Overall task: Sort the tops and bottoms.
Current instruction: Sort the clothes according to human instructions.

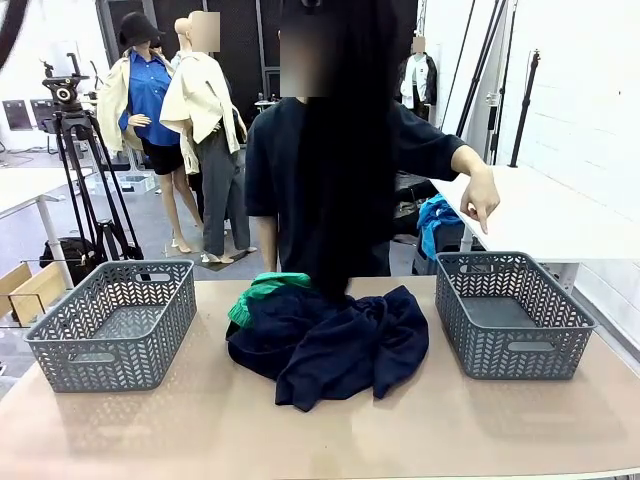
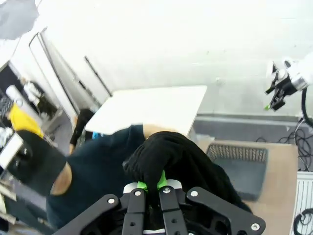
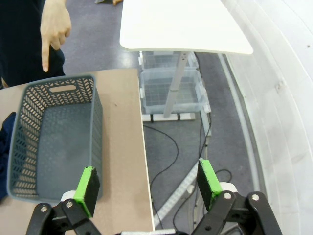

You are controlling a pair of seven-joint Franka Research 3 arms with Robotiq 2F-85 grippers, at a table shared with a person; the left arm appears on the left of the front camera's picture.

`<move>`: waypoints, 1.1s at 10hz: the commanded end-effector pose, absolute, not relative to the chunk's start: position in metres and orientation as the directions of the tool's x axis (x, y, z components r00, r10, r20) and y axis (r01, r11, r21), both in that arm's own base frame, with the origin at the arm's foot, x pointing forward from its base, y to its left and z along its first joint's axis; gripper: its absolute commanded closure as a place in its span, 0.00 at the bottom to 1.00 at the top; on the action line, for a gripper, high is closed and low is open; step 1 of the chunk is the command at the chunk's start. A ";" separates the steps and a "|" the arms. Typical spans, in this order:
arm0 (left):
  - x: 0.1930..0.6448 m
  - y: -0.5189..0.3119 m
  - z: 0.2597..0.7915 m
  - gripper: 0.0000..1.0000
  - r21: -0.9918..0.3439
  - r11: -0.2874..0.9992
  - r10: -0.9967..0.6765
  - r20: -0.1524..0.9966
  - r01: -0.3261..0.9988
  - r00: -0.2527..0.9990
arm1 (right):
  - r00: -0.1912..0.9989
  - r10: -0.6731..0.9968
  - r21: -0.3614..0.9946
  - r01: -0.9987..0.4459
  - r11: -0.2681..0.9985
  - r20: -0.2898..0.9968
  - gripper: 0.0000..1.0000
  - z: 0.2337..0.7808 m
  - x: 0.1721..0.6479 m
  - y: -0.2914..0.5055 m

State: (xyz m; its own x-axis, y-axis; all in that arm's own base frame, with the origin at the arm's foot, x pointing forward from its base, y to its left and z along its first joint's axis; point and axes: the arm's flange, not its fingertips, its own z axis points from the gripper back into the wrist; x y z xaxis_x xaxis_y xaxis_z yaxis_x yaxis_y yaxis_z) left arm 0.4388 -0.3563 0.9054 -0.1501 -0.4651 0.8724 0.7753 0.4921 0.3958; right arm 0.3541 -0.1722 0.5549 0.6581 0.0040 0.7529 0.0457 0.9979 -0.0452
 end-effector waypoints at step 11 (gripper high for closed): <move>0.532 -0.692 0.896 1.00 0.342 0.419 -0.332 0.920 0.841 -0.209 | 0.658 -0.003 -0.036 0.046 0.998 0.753 0.00 0.553 0.355 -0.174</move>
State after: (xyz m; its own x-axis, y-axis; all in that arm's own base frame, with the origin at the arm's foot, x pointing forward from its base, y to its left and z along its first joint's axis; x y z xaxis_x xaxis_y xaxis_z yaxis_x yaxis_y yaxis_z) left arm 0.4359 -0.5769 0.7912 -0.2289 -0.3756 0.8981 0.8317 0.4039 0.3809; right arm 0.3540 -0.1723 0.5549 0.6584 0.0038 0.7527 0.0462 0.9979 -0.0454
